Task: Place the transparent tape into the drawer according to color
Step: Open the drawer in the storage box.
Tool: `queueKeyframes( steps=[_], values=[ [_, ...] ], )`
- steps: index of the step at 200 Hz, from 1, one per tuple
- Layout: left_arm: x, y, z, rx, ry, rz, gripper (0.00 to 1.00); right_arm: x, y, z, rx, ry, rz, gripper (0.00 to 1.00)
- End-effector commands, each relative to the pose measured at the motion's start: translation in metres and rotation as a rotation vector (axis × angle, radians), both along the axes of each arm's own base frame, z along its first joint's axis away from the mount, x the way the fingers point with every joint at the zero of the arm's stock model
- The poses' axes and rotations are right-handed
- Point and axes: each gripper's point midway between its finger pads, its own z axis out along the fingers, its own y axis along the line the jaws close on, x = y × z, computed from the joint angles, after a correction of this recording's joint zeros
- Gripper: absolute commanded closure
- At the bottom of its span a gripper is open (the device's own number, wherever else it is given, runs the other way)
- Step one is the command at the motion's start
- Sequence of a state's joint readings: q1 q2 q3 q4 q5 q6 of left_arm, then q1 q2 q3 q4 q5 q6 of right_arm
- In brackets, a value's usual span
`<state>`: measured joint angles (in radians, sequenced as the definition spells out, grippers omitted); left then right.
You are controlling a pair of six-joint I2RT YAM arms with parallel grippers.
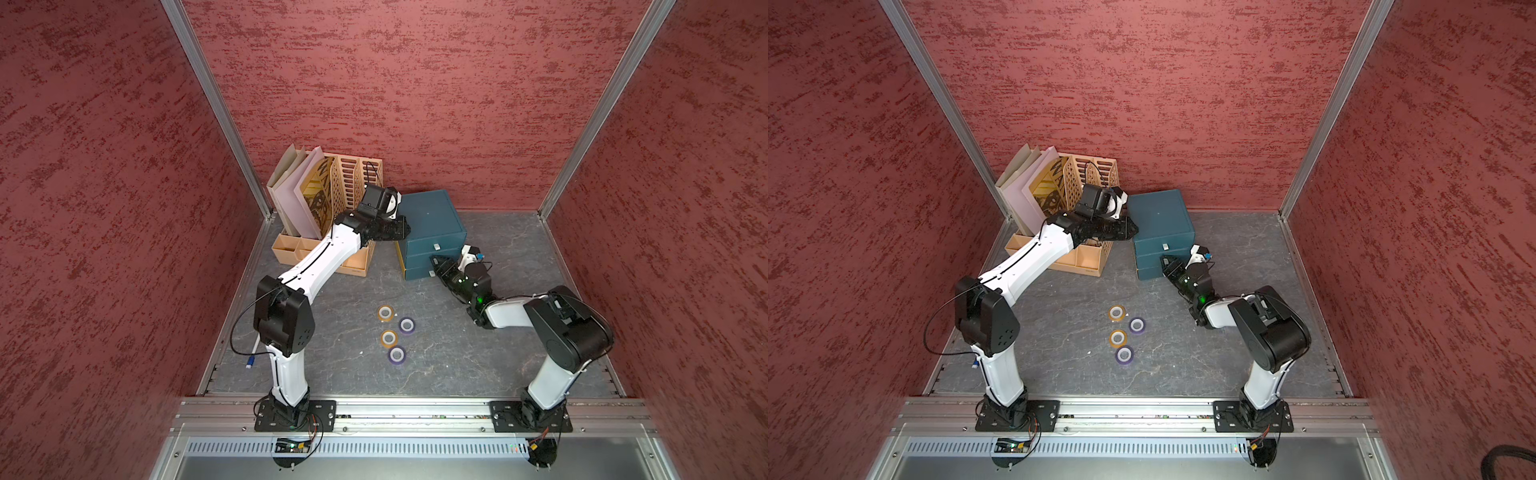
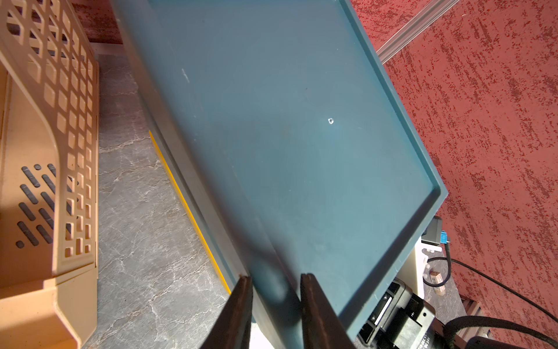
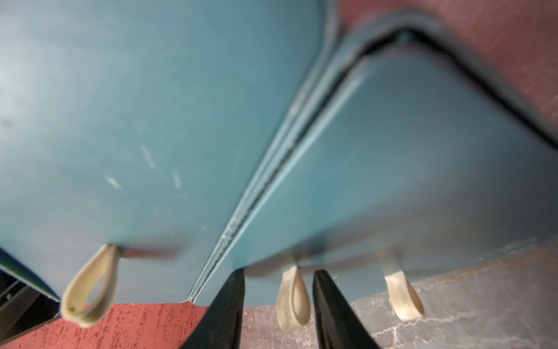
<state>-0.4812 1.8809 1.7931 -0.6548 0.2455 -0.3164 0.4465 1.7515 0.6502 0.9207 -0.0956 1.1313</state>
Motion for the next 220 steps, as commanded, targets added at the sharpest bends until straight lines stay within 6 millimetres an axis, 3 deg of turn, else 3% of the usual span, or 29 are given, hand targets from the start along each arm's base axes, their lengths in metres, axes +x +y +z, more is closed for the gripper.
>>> queueKeyframes(
  steps=[1,20,47,102,171,175,220],
  values=[
    [-0.005,0.009,-0.001,0.027,0.011,-0.007,0.7,0.009,-0.001,0.006,0.007,-0.022,-0.007,0.68],
    [-0.005,0.009,-0.001,0.025,0.011,-0.008,0.7,0.008,-0.001,0.005,0.01,-0.017,-0.005,0.84],
    [-0.005,0.008,-0.002,0.025,0.012,-0.01,0.7,0.005,-0.002,0.001,0.014,-0.009,-0.007,1.0],
    [-0.005,0.006,-0.005,0.022,0.017,-0.015,0.7,-0.014,-0.006,0.003,0.027,-0.001,0.0,1.0],
    [-0.006,0.005,-0.002,0.017,0.014,-0.015,0.7,-0.068,-0.007,0.005,-0.029,0.045,0.016,1.0],
    [-0.006,0.005,-0.002,0.017,0.013,-0.016,0.7,-0.071,-0.008,0.012,-0.023,0.033,0.015,1.0],
    [-0.008,0.001,0.0,0.015,0.01,-0.021,0.7,-0.098,-0.011,0.005,-0.052,0.071,0.022,1.0]
  ],
)
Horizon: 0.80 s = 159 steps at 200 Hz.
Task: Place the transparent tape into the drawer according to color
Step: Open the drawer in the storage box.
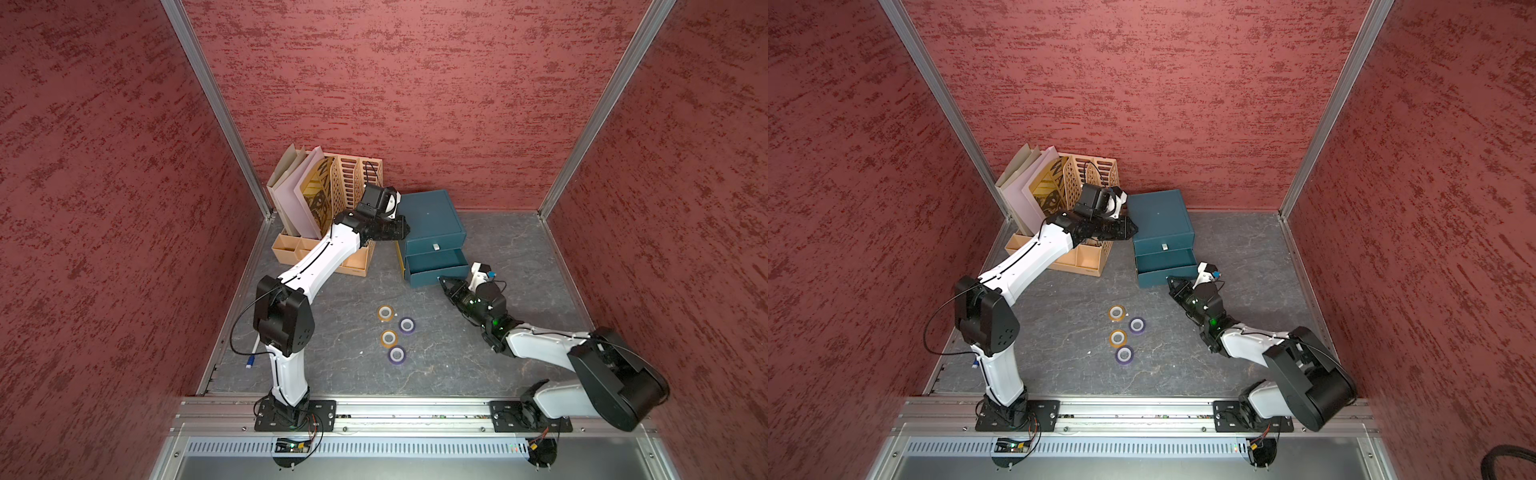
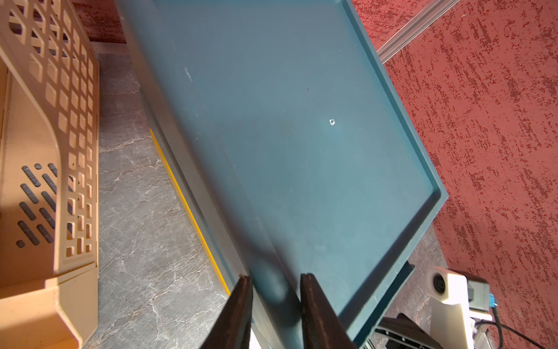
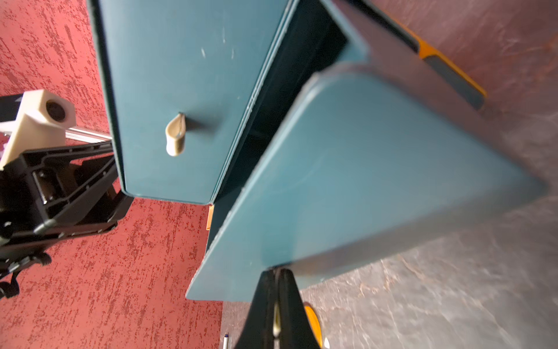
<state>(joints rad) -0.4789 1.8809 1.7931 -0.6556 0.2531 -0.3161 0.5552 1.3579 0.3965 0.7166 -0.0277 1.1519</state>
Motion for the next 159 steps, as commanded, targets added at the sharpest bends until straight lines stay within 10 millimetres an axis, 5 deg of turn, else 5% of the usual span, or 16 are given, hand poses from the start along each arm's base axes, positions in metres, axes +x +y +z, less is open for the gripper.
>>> queueKeyframes(
  steps=[1,56,91,122,159],
  values=[
    [-0.008,0.001,0.0,0.019,0.007,-0.017,0.7,-0.01,-0.003,-0.003,-0.027,0.011,-0.017,1.0],
    [-0.011,-0.002,0.001,0.021,0.003,-0.023,0.7,-0.023,-0.003,-0.014,-0.07,0.052,-0.009,1.0],
    [-0.012,-0.003,0.004,0.019,-0.002,-0.026,0.7,-0.026,-0.006,-0.021,-0.095,0.071,-0.019,0.56],
    [-0.014,-0.002,0.007,0.017,-0.008,-0.024,0.65,-0.028,-0.008,-0.015,-0.122,0.063,-0.015,0.38],
    [-0.021,0.001,0.019,-0.003,-0.034,-0.018,0.39,-0.037,-0.012,-0.006,-0.163,0.061,-0.002,0.19]
  ],
)
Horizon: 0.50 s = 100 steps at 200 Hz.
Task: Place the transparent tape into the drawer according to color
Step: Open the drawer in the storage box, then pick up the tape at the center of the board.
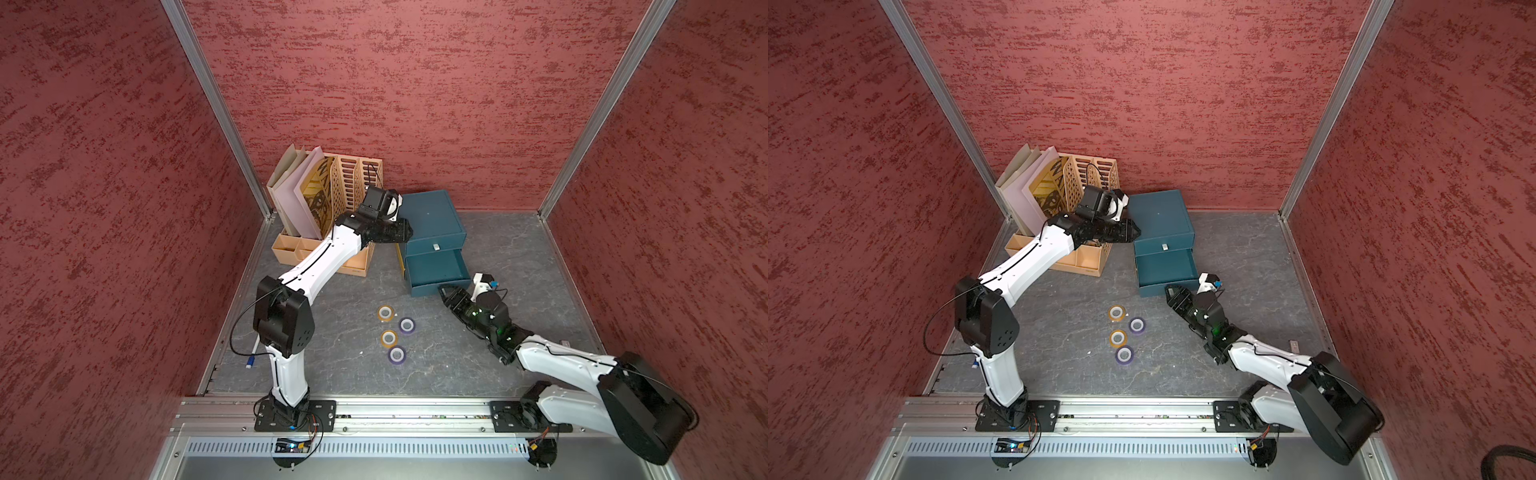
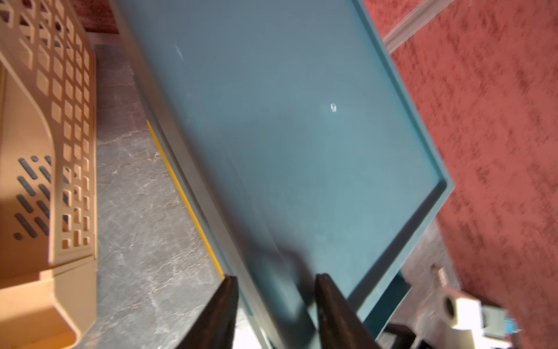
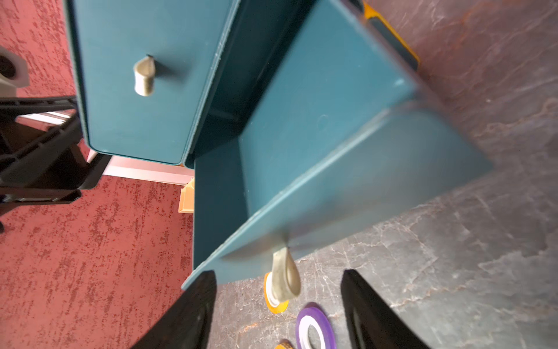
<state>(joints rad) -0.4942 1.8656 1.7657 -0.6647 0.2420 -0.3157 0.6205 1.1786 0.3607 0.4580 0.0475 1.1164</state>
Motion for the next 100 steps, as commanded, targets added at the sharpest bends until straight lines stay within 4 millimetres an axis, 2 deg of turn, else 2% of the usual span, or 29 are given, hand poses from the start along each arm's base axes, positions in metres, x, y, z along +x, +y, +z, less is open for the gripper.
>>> queueKeyframes(
  steps=[1,31,52,66,81,100],
  values=[
    [-0.012,0.003,0.025,-0.02,-0.049,-0.01,0.39,-0.004,-0.004,0.007,-0.054,-0.004,-0.003,0.18],
    [-0.027,0.013,0.042,-0.05,-0.086,-0.004,0.21,-0.019,-0.011,0.007,-0.12,0.025,0.021,0.02],
    [-0.042,0.02,0.049,-0.066,-0.091,-0.007,0.08,-0.031,-0.016,0.005,-0.171,0.05,0.052,0.01],
    [-0.054,0.025,0.044,-0.069,-0.073,-0.015,0.0,-0.038,-0.017,0.005,-0.205,0.068,0.082,0.01],
    [-0.069,0.029,0.032,-0.065,-0.032,-0.025,0.0,-0.046,-0.017,0.005,-0.244,0.082,0.126,0.01],
    [-0.088,0.035,0.007,-0.047,0.035,-0.042,0.0,-0.055,-0.017,0.007,-0.301,0.098,0.186,0.01]
  ],
)
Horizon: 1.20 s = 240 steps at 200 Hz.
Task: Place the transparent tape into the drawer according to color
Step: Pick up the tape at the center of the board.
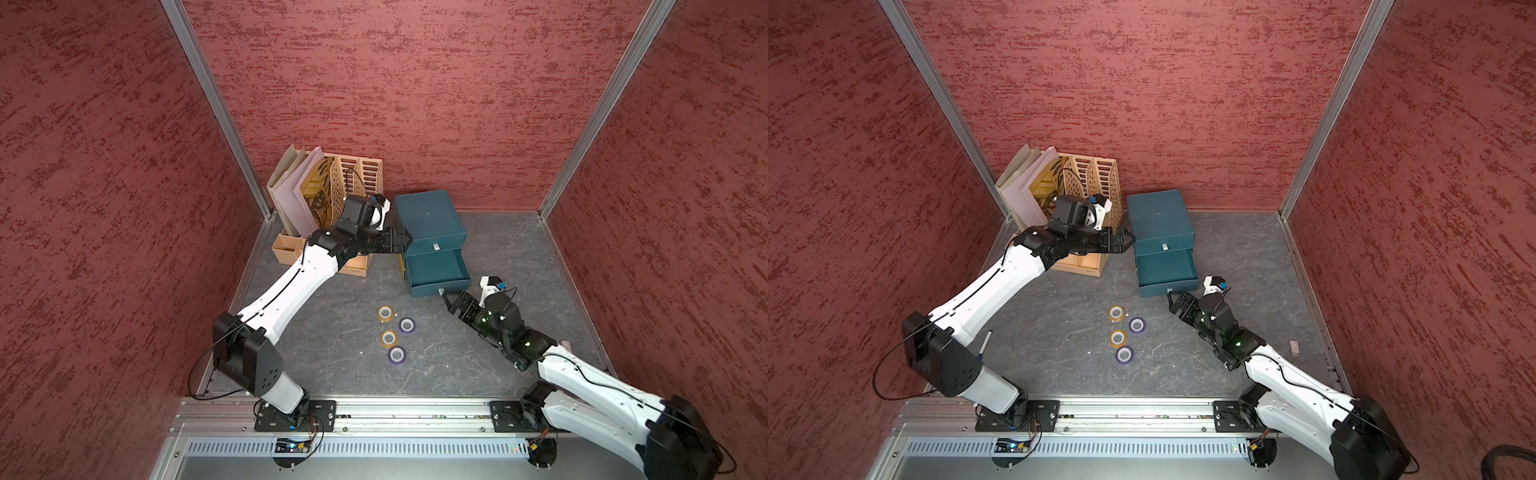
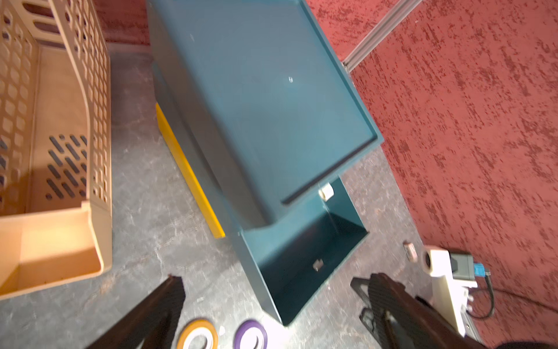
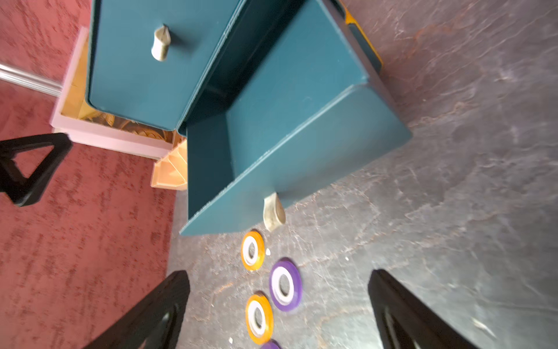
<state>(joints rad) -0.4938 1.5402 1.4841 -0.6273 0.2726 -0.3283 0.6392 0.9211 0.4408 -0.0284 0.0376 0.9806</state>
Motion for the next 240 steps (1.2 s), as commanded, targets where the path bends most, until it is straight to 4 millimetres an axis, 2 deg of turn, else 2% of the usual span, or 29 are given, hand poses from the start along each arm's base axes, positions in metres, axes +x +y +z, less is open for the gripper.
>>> queueKeyframes(
  steps=[1,51,69,96,119,159,240],
  values=[
    [-0.022,0.004,-0.033,0.019,0.096,-0.031,0.0,-0.019,0.0,-0.004,-0.117,0.049,0.102,0.02],
    [-0.061,0.019,-0.107,0.11,0.297,-0.058,0.0,-0.039,-0.007,0.007,-0.264,0.078,0.213,0.02],
    [-0.069,0.023,-0.128,0.15,0.34,-0.052,0.0,-0.043,-0.01,0.011,-0.286,0.077,0.223,0.01],
    [-0.074,0.033,-0.155,0.279,0.369,-0.056,0.07,-0.047,-0.014,0.008,-0.296,0.085,0.22,0.01],
    [-0.074,0.037,-0.171,0.353,0.388,-0.067,0.17,-0.049,-0.014,0.005,-0.295,0.093,0.225,0.02],
    [-0.072,0.043,-0.199,0.434,0.432,-0.074,0.28,-0.05,-0.015,0.006,-0.29,0.084,0.228,0.01],
    [-0.065,0.04,-0.224,0.502,0.472,-0.076,0.47,-0.054,-0.02,0.003,-0.306,0.09,0.221,0.02]
  ],
)
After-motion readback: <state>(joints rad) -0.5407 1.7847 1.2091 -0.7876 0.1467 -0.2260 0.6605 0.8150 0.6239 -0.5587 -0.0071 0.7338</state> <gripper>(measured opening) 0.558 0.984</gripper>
